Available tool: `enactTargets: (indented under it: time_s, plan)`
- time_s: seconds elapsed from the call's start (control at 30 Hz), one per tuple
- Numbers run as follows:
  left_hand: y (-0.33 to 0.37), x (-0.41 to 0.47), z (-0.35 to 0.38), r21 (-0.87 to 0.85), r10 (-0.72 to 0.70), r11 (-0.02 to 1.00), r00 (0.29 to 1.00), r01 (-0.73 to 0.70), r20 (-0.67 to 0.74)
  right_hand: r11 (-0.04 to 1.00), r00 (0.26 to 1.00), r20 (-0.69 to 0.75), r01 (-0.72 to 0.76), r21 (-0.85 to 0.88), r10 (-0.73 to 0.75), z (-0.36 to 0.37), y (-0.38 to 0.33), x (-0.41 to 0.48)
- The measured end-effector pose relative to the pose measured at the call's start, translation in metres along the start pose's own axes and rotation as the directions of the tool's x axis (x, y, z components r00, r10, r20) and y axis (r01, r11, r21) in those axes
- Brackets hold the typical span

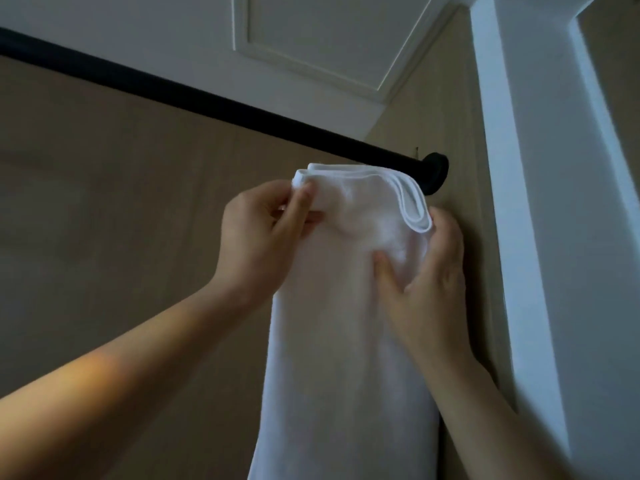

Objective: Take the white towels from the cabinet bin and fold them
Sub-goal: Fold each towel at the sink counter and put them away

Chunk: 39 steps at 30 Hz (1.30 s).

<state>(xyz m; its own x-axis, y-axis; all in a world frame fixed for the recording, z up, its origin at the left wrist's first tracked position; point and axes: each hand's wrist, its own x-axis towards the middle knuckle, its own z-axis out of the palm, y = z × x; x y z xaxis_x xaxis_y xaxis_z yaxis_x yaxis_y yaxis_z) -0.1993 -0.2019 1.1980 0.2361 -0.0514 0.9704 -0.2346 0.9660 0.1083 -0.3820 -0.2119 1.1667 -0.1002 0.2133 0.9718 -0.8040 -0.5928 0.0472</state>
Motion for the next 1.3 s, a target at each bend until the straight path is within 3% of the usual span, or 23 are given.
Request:
enactTargets:
  time_s: [0.07,0.23,0.4,0.53,0.73,0.87,0.93,1.07,1.13,1.17,1.23,1.3]
  plan:
    - [0.003,0.008,0.004,0.065,0.078,0.995,0.997,-0.077,-0.003,1.000,0.999,-0.035,0.019,0.025,-0.018,0.005,0.002,0.012]
    - [0.005,0.049,0.012,0.031,0.096,0.995,0.995,-0.095,-0.024,0.997,0.996,-0.064,0.064,0.035,-0.062,0.018,0.005,0.051]
    - [0.012,0.087,0.014,-0.006,0.045,0.999,0.999,-0.046,-0.030,0.995,0.995,-0.034,0.096,0.008,-0.096,0.038,0.009,0.085]
    - [0.026,0.119,0.014,-0.057,-0.093,0.994,0.996,0.092,-0.015,0.991,0.991,-0.009,0.131,-0.031,-0.132,0.048,0.017,0.105]
    - [0.037,0.164,0.023,0.104,-0.184,0.976,0.981,0.190,-0.064,0.986,0.991,0.103,0.100,-0.132,-0.087,0.052,0.008,0.146]
    - [0.039,0.186,0.022,0.250,-0.228,0.940,0.973,0.232,-0.043,0.926,0.977,0.147,0.197,-0.321,-0.156,0.054,0.007,0.157]
    - [0.034,0.188,0.019,0.335,-0.179,0.924,0.983,0.182,-0.040,0.897,0.972,0.134,0.228,-0.378,-0.190,0.055,0.005,0.157]
    - [0.028,0.137,0.006,0.407,0.197,0.904,0.974,-0.134,-0.116,0.884,0.977,0.118,0.211,-0.417,-0.178,0.060,0.001,0.160]
    - [0.025,0.100,-0.005,0.426,0.252,0.884,0.964,-0.193,-0.088,0.878,0.976,0.117,0.214,-0.429,-0.181,0.061,0.001,0.160]
    - [0.019,0.090,-0.010,0.441,0.191,0.885,0.980,-0.151,-0.048,0.879,0.977,0.113,0.211,-0.428,-0.180,0.062,0.001,0.160]
    - [0.008,0.081,-0.018,0.467,-0.091,0.883,0.994,0.050,0.064,0.887,0.979,0.120,0.199,-0.416,-0.163,0.061,0.001,0.160]
    - [0.003,0.079,-0.022,0.345,-0.323,0.913,0.904,0.218,0.282,0.896,0.978,0.136,0.199,-0.396,-0.157,0.061,0.000,0.159]
